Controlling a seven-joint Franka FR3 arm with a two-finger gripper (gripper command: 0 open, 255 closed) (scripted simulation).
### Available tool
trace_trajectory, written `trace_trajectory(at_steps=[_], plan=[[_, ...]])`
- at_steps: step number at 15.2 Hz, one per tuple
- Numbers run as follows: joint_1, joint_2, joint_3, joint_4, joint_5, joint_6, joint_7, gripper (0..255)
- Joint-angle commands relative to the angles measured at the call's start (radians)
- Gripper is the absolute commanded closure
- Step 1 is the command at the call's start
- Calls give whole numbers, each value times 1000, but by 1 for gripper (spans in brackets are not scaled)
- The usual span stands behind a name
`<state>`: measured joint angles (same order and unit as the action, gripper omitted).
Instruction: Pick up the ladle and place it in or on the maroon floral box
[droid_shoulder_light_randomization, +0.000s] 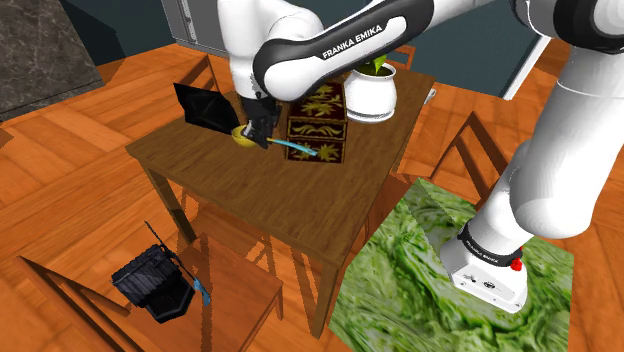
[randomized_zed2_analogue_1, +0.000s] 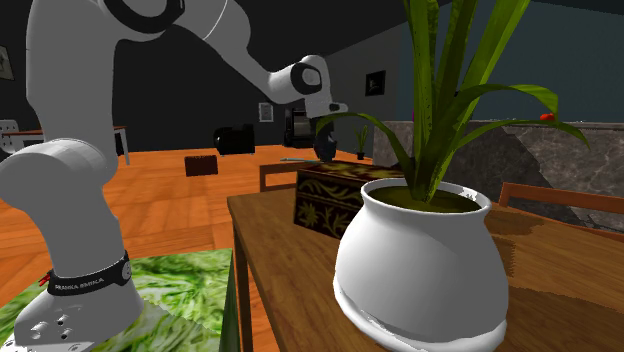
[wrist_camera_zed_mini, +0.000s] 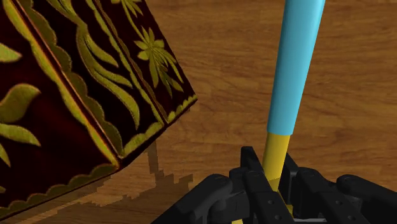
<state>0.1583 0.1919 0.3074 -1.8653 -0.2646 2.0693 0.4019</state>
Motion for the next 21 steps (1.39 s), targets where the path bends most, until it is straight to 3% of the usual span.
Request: trace_trajectory(at_steps=[1,21], plan=[[0,-10,2,16,7,-25,-7,255],[3,-51,10,232,41,-275,-62,255]])
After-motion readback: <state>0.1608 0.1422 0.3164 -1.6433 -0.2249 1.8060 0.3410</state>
